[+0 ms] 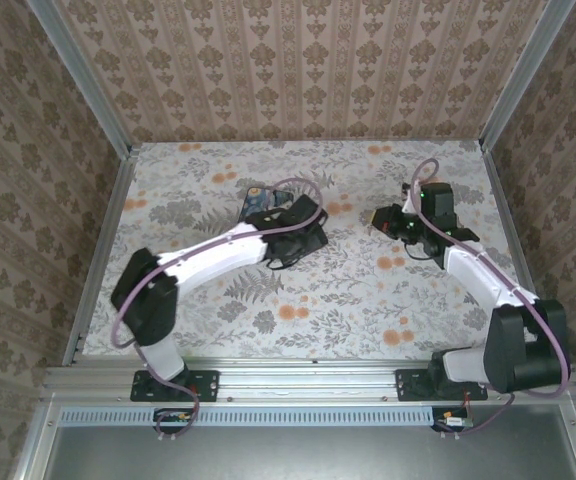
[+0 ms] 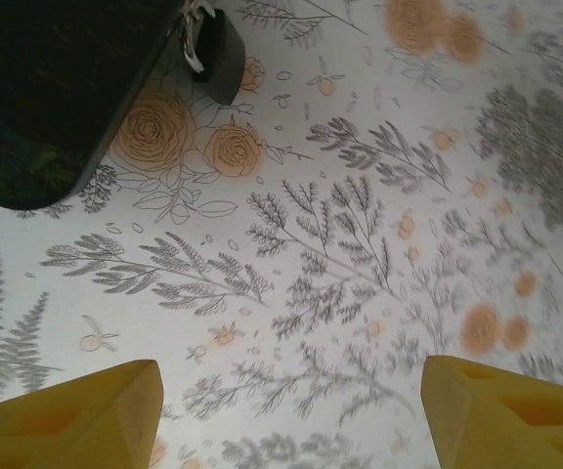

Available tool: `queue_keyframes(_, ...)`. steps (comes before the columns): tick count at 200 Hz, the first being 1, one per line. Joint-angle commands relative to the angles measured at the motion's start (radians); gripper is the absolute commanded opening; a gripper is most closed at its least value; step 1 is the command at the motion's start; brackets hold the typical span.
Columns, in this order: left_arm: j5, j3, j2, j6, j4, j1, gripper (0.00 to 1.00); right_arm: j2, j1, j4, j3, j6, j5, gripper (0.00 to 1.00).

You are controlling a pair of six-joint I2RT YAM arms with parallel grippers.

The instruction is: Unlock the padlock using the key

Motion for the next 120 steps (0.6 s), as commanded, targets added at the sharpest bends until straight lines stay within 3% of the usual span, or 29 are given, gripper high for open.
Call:
queue_keyframes(1, -0.185, 0.149, 0.134, -0.226, -0.179, -0.014, 0.72, -0.073, -0.033, -0.098, -0.025, -0.028, 0.133, 0.00)
queue_keyframes(27, -0.263, 0.394, 0.321, -0.310, -0.340, -0.012, 0.73, -0.099, -0.078, -0.108, -0.046, -0.015, 0.186, 0.00)
queue_keyframes(57, -0.330, 0.659, 0.513, -0.388, -0.512, 0.011, 0.76, -0.088, -0.099, -0.099, -0.045, -0.025, 0.163, 0.00)
queue_keyframes(95, -0.324, 0.840, 0.656, -0.421, -0.607, 0.050, 0.77, -0.046, -0.099, -0.082, -0.024, -0.023, 0.101, 0.00)
queue_keyframes(120, -0.327, 0.799, 0.636, -0.414, -0.624, 0.072, 0.76, -0.023, -0.099, -0.067, -0.015, -0.022, 0.085, 0.00)
